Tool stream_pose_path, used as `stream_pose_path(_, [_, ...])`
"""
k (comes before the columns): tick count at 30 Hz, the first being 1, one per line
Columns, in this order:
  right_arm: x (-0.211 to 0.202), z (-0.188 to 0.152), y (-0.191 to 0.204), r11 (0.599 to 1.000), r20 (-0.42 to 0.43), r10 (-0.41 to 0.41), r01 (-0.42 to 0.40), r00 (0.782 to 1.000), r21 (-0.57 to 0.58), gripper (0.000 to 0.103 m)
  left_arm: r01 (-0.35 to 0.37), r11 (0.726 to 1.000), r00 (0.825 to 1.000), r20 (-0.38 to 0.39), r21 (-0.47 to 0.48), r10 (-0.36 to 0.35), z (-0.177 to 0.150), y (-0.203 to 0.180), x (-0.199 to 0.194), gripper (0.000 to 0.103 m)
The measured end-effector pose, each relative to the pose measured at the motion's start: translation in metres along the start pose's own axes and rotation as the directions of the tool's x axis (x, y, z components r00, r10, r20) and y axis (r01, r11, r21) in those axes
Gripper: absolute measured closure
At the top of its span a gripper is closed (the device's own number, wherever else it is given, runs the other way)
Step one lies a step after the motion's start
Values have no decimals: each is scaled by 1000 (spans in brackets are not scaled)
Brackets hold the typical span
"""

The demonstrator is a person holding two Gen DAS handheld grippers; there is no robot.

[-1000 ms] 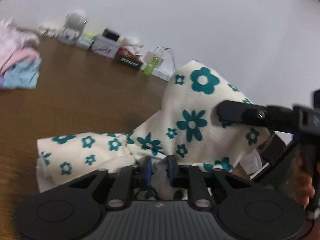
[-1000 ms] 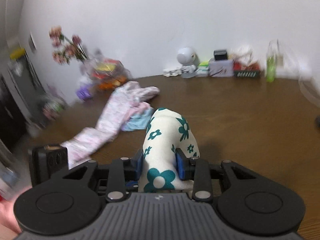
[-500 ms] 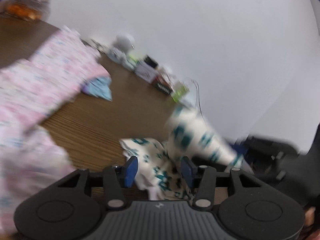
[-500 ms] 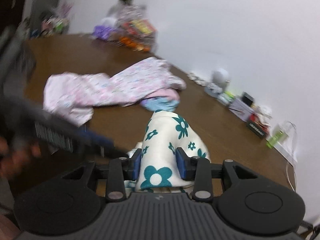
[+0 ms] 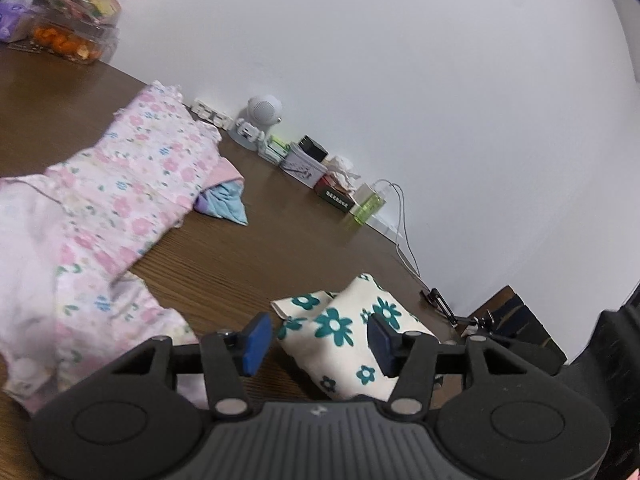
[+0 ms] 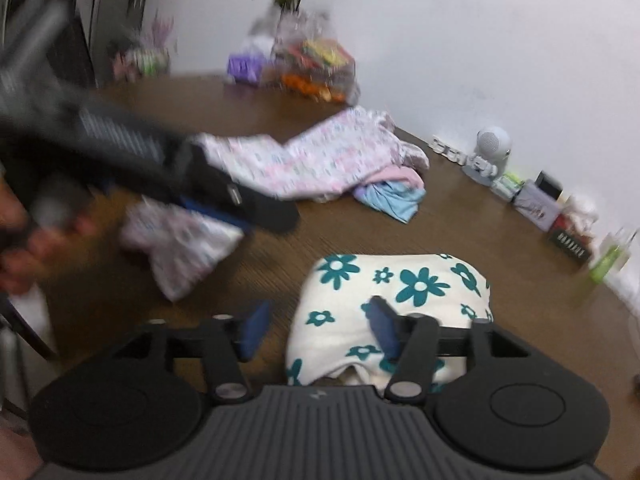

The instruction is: Fold clothes

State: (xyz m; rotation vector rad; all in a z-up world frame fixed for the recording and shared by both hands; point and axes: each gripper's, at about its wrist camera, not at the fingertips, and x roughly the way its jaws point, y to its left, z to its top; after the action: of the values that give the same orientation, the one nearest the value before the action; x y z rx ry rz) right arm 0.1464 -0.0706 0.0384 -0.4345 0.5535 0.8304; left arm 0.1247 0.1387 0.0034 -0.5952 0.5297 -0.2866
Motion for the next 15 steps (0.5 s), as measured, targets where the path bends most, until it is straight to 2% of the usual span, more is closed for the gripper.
stream_pose_path(3, [-29,-2,-30,993,48,27,-32,999,117,43,7,1000,1000,-2,15,-7,-3,-8,6,53])
stream_pose_path(6, [-52,-9,-64,978,96,-40,20,995,206,43,23,999,1000,-16,49,-23,-7,-21,14,54])
stream_pose_path(8, [-50,-10,-85,970,113,-77,48,991,240,45,32,994,999,-33,105,-29,-9,-36,23,57])
stream_pose_path(9, [-45,-10,-93,967,118,-74,43,990,250,48,28,990,999,-40,138,-23,-12,-44,27,59])
stream_pose_path(10, [-36,-10,-100,967,119,-57,24,991,255,58,20,985,999,-46,172,-12,-14,-53,31,61])
stream_pose_path(11, [-28,-11,-106,966,121,-39,6,992,260,63,6,979,998,-57,202,5,-17,-59,35,62])
stream_pose_path(12, [-18,-12,-110,964,113,-16,-15,993,264,74,-9,973,997,-69,230,26,-21,-63,39,64])
stream_pose_path(13, [-8,-14,-111,962,102,14,-41,995,268,78,-24,966,996,-80,258,47,-24,-68,43,65])
stream_pose_path(15, [2,-22,-106,961,93,57,-80,994,265,78,-57,959,990,-110,277,91,-31,-67,53,69])
